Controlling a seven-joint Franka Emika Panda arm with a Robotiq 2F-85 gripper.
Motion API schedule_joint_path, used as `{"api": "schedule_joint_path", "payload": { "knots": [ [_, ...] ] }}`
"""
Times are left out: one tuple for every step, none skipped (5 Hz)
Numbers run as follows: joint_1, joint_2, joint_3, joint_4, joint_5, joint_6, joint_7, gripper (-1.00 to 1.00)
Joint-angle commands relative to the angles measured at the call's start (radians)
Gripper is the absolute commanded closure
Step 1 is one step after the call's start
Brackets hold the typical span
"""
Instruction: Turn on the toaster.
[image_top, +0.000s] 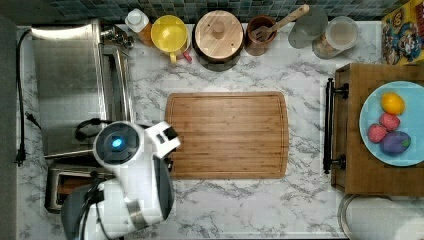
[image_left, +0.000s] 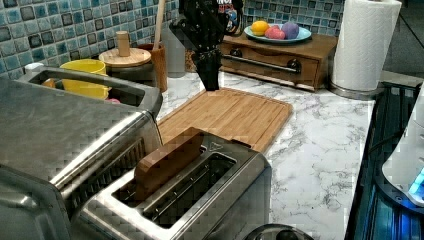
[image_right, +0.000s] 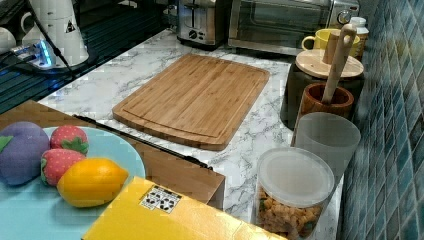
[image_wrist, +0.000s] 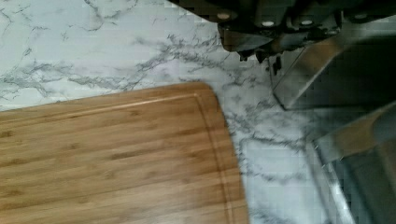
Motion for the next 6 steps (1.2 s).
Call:
{"api": "schedule_joint_path", "payload": {
  "knots": [
    [0.033,-0.024,0.075,-0.054,-0.009,0.006,0.016,1.00],
    [0.037,-0.026,0.087,-0.089,-0.001,0.031,0.023,1.00],
    [0.085,-0.073,0.047,-0.126,0.032,0.059,0.005,1.00],
    [0.086,-0.134,0.061,-0.189,0.118,0.103,-0.082,1.00],
    [0.158,-0.149,-0.006,-0.225,0.151,0.171,-0.149,1.00],
    [0.144,-0.175,0.011,-0.265,0.190,0.241,-0.203,1.00]
  ]
}}
